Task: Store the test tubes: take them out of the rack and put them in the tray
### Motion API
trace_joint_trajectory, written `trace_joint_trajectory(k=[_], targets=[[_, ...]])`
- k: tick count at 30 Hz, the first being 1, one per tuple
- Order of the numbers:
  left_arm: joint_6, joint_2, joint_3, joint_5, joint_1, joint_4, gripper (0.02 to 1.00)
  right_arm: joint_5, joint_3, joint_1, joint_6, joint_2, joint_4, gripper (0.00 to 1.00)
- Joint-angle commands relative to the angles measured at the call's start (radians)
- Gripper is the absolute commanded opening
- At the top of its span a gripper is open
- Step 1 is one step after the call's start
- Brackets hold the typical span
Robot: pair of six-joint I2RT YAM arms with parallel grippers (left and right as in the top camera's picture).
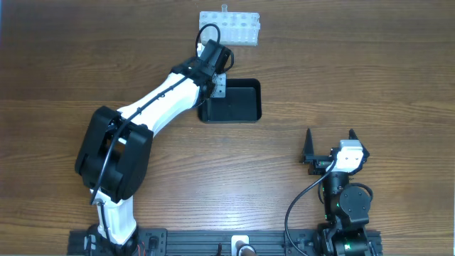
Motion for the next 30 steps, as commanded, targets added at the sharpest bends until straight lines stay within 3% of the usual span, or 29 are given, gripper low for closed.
trace_joint_trajectory(k=[1,4,10,13,16,22,30], targets=[[-0.013,0.009,-0.009,-0.015,0.004,-0.001,0.211,0.014,-0.005,0.005,0.003,-0.001,-0.003,0.993],[-0.013,0.009,-0.009,-0.015,0.003,0.000,0.415,0.014,-0.005,0.005,0.003,-0.001,-0.003,0.993],[-0.013,-0.056,-0.008,-0.037,0.003,0.023,0.426,0.014,-0.005,0.005,0.003,-0.001,-0.003,0.991],[-0.008,-0.139,-0.008,-0.097,0.004,0.080,0.430,0.014,-0.005,0.005,0.003,-0.001,-0.003,0.993],[0.082,-0.216,-0.008,-0.142,0.010,0.207,0.450,0.014,-0.005,0.005,0.003,-0.001,-0.003,0.993],[0.305,-0.237,-0.008,-0.142,0.042,0.538,0.623,0.014,-0.005,0.005,0.003,-0.001,-0.003,0.993],[0.411,-0.091,-0.008,0.013,0.119,0.805,0.759,0.014,-0.005,0.005,0.003,-0.001,-0.003,0.993]])
